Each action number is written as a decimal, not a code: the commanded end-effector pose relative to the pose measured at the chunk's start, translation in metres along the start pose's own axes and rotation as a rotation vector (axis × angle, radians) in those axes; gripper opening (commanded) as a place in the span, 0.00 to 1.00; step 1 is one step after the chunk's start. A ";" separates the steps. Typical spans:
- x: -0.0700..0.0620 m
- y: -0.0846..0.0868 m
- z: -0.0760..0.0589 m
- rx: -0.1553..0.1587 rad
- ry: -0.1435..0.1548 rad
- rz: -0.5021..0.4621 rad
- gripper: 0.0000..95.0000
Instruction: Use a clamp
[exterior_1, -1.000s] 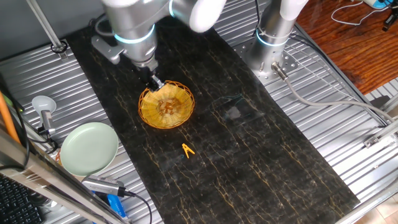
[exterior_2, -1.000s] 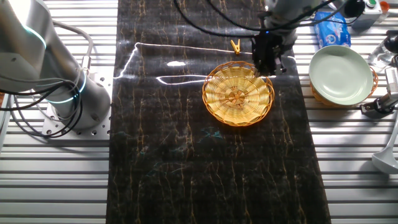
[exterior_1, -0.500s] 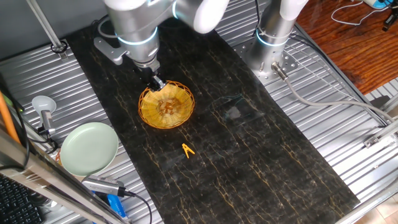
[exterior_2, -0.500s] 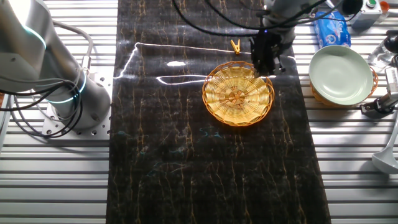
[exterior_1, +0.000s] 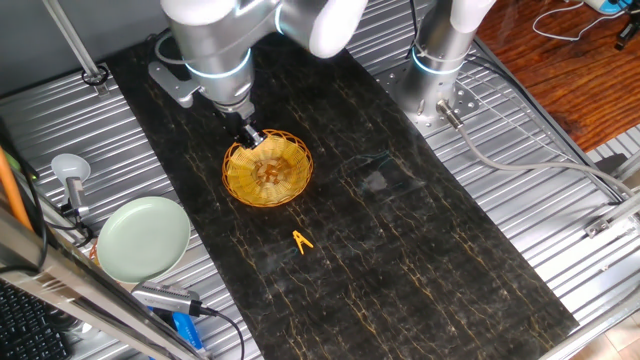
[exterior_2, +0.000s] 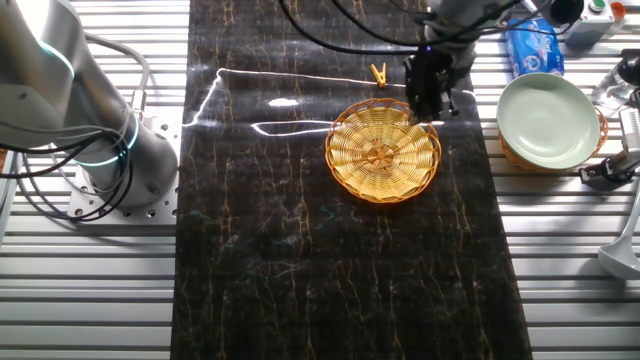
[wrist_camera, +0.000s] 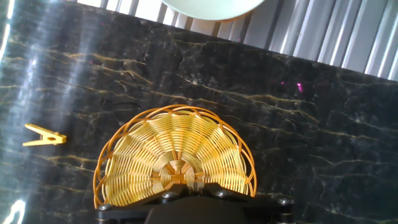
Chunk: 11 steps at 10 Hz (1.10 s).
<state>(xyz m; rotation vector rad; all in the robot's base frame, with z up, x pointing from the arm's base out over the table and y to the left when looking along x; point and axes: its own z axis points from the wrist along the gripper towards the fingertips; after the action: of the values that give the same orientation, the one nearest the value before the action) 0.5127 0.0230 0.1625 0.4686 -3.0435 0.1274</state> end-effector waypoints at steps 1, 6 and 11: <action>-0.001 0.000 0.000 0.014 0.006 -0.148 0.00; -0.001 0.000 0.000 0.126 0.062 -0.248 0.00; -0.002 0.012 -0.004 0.150 0.078 -0.211 0.00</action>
<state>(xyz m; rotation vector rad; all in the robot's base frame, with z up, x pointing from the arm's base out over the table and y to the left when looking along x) 0.5134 0.0285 0.1628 0.8080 -2.8798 0.3853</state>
